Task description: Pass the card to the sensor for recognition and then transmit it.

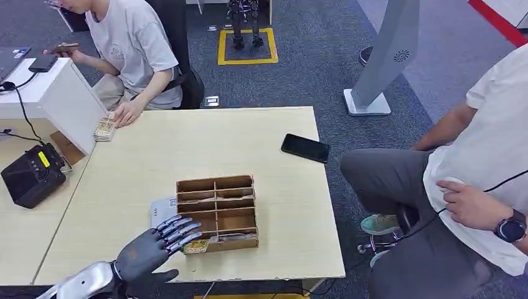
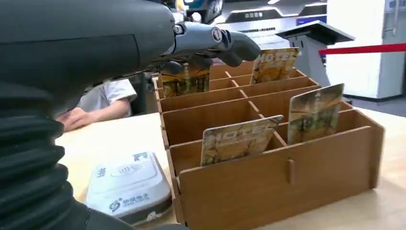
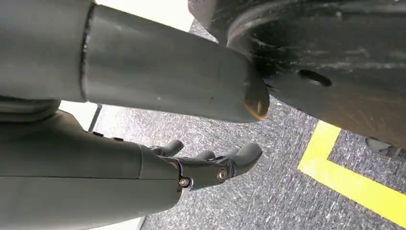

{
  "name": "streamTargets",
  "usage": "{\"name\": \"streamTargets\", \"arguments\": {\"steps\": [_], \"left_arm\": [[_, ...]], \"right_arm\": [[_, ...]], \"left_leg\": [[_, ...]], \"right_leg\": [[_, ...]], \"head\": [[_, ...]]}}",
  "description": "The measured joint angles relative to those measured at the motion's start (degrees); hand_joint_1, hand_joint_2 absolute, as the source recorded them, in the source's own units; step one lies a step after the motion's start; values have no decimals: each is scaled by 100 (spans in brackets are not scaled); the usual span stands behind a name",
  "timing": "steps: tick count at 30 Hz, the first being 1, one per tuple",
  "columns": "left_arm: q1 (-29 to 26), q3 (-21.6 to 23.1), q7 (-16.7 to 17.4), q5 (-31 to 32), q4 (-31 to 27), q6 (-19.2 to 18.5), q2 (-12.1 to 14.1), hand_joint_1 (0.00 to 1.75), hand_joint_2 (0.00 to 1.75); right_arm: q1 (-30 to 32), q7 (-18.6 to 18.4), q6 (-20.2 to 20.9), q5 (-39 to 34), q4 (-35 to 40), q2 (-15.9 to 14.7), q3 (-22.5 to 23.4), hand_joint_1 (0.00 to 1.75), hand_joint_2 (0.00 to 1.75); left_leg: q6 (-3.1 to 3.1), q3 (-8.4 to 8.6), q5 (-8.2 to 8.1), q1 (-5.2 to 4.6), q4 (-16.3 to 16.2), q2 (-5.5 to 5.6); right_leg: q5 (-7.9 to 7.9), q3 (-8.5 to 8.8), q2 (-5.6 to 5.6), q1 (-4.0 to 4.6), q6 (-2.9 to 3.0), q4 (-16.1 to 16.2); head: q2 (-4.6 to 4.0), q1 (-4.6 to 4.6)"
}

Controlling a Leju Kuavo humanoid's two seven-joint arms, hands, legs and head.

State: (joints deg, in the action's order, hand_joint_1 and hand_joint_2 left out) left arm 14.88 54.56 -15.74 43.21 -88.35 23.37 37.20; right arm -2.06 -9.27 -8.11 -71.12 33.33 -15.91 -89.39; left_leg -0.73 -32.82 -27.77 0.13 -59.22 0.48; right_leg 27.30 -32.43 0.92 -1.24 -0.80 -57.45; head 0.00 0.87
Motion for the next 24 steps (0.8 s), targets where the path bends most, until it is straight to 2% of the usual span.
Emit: {"name": "streamTargets", "arguments": {"steps": [3, 24], "left_arm": [[56, 15, 63, 92, 63, 89, -59, 0, 175], [134, 181, 79, -9, 155, 70, -208, 0, 175]], "right_arm": [[-11, -22, 20, 59, -7, 0, 0, 0, 0], [-28, -33, 35, 151, -57, 0, 0, 0, 0]], "left_leg": [[0, 0, 0, 0, 0, 0], [0, -2, 0, 0, 0, 0]], "right_leg": [[0, 0, 0, 0, 0, 0], [0, -2, 0, 0, 0, 0]], "head": [[0, 2], [0, 2]]}}
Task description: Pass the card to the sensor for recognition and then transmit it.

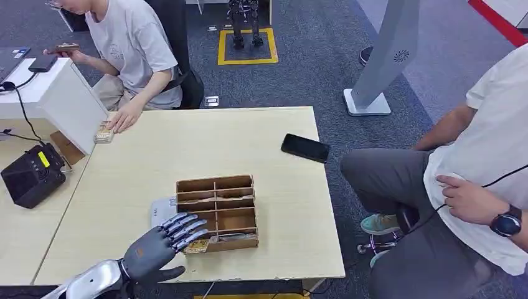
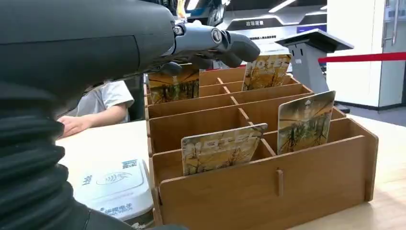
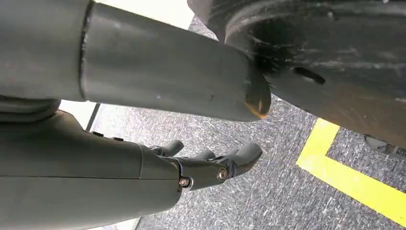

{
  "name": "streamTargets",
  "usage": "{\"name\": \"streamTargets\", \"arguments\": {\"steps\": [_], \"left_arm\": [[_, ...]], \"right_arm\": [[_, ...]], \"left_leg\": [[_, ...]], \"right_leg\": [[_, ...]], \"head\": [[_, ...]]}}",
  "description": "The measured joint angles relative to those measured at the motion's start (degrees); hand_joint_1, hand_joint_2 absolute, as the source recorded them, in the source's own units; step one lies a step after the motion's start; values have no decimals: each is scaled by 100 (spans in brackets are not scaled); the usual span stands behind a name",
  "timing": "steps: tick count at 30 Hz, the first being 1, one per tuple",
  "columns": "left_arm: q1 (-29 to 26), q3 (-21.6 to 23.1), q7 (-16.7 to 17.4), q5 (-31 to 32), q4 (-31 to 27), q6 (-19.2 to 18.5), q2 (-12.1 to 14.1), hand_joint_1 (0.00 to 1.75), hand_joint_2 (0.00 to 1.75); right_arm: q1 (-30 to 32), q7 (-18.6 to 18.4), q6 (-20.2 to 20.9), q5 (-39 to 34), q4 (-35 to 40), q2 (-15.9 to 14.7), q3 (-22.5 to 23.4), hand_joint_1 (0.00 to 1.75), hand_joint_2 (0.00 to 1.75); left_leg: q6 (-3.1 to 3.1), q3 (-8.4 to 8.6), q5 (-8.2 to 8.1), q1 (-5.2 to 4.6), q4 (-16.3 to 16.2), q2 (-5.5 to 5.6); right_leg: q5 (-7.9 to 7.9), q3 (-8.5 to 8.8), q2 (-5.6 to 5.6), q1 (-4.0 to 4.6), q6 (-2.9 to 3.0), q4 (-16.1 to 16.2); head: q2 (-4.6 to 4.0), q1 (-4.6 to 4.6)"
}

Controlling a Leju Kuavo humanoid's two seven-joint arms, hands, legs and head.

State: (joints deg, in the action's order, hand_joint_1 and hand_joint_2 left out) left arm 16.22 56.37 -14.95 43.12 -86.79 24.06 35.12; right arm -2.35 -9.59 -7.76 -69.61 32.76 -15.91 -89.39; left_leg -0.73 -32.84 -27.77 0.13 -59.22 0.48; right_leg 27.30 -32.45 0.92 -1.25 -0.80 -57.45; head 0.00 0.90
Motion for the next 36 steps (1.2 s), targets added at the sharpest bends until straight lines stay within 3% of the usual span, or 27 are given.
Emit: {"name": "streamTargets", "arguments": {"steps": [36], "left_arm": [[0, 72, 70, -138, 122, 9, -144, 0, 175]], "right_arm": [[4, -13, -186, 70, 289, -96, 0, 0, 0]], "left_leg": [[0, -3, 0, 0, 0, 0]], "right_leg": [[0, -2, 0, 0, 0, 0]], "head": [[0, 0]]}}
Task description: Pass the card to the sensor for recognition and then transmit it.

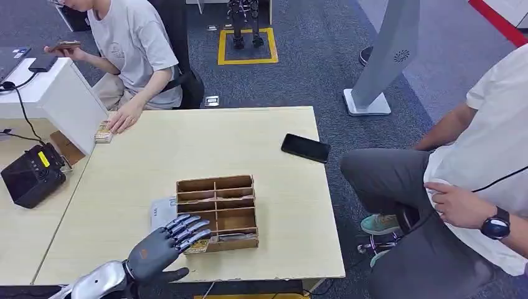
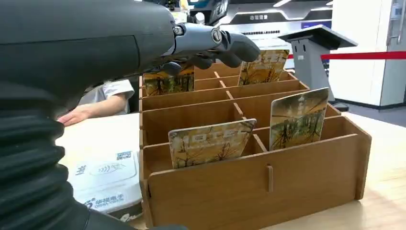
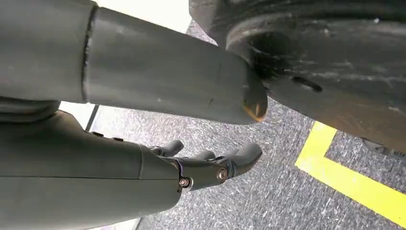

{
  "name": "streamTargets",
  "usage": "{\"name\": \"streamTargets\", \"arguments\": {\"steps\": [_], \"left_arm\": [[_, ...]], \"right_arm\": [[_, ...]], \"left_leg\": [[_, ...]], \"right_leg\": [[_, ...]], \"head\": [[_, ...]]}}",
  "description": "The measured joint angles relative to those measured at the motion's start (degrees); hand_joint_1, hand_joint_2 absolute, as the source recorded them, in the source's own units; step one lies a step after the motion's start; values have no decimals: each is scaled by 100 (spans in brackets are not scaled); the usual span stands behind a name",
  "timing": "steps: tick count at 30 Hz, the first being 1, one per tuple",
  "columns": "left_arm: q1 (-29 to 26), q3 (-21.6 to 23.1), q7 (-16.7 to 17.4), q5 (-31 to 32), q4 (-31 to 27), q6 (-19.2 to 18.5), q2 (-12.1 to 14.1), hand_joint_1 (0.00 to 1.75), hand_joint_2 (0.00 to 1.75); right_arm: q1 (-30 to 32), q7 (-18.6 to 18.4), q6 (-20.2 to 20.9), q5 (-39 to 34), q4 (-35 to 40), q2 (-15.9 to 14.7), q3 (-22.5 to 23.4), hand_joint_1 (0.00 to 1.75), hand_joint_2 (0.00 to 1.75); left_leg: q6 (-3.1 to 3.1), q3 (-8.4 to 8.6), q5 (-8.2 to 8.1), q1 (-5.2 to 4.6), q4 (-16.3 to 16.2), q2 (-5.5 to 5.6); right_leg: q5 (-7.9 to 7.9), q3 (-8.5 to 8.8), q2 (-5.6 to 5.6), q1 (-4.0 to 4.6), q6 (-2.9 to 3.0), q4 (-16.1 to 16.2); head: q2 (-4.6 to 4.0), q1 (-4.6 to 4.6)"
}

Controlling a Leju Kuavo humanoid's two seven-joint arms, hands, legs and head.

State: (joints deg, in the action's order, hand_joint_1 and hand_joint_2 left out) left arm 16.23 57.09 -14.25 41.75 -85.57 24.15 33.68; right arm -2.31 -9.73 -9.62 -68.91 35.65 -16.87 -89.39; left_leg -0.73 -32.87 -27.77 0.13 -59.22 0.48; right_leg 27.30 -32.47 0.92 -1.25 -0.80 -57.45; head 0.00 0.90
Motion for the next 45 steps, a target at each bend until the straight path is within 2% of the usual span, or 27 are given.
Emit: {"name": "streamTargets", "arguments": {"steps": [9, 20, 45], "left_arm": [[-2, 0, 210, 201, 161, 87, -68, 0, 175], [-3, 0, 293, 308, 262, 164, -96, 0, 175], [-14, 0, 321, 275, 299, 291, -103, 0, 175]], "right_arm": [[2, -31, -76, 19, 185, -83, 0, 0, 0], [5, -37, -138, 26, 295, -138, 0, 0, 0], [24, -52, -256, 26, 452, -219, 0, 0, 0]], "left_leg": [[0, -1, 0, 0, 0, 0], [0, -3, 0, 0, 0, 0], [0, -4, 0, 0, 0, 0]], "right_leg": [[0, -1, 0, 0, 0, 0], [0, -3, 0, 0, 0, 0], [0, -3, 0, 0, 0, 0]], "head": [[0, 0], [0, 0], [0, 0]]}}
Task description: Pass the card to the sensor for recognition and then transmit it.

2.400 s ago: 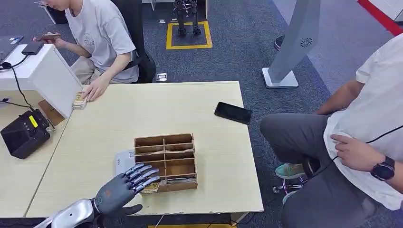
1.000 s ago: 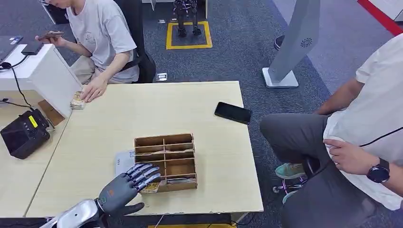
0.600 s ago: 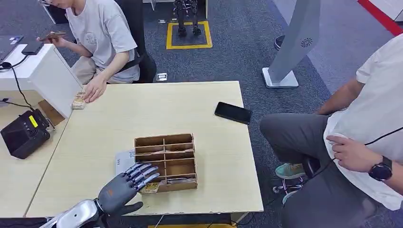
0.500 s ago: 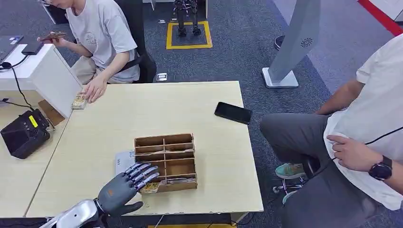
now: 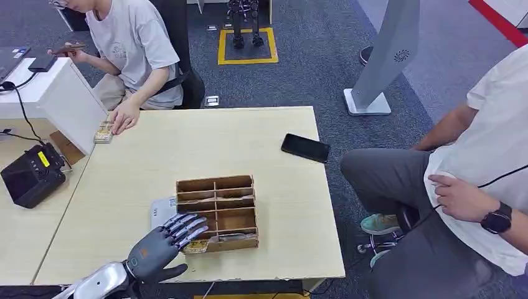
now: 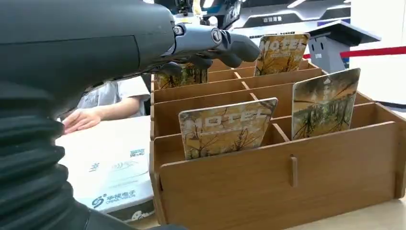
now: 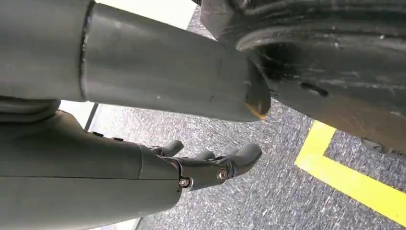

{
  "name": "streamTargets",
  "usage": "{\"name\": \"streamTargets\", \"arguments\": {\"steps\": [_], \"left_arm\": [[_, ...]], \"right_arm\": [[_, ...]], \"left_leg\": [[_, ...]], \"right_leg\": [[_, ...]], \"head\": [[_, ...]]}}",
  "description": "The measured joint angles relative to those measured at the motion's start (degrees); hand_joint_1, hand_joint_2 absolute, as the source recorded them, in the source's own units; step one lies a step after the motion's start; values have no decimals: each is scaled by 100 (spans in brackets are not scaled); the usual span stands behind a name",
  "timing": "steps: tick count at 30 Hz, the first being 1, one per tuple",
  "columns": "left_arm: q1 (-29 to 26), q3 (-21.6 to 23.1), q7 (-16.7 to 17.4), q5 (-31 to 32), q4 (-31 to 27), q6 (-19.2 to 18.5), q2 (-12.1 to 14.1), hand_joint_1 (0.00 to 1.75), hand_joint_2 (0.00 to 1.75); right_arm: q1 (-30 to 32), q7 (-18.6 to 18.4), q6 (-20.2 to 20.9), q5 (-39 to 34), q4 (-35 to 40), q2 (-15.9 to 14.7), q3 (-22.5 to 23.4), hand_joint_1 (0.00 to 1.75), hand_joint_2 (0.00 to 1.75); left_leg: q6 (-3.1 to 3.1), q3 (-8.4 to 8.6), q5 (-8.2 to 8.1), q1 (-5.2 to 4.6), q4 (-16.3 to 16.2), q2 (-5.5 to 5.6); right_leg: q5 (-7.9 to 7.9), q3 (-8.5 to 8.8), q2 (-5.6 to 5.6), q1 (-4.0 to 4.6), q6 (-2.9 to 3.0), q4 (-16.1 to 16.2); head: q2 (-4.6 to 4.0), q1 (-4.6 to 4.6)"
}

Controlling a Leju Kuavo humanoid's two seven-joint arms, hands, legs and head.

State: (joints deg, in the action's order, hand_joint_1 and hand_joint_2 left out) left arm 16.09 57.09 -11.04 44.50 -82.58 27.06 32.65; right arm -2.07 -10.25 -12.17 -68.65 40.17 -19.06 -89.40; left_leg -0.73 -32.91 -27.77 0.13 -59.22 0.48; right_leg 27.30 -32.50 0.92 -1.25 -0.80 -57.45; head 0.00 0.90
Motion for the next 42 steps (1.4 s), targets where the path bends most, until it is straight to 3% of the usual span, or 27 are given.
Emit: {"name": "streamTargets", "arguments": {"steps": [42], "left_arm": [[-79, 74, 107, -133, -39, -4, -238, 0, 175]], "right_arm": [[14, -4, -55, 68, 96, -57, 0, 0, 0]], "left_leg": [[-1, -3, -1, 0, 0, 0]], "right_leg": [[0, -3, 0, 0, 0, 0]], "head": [[0, 0]]}}
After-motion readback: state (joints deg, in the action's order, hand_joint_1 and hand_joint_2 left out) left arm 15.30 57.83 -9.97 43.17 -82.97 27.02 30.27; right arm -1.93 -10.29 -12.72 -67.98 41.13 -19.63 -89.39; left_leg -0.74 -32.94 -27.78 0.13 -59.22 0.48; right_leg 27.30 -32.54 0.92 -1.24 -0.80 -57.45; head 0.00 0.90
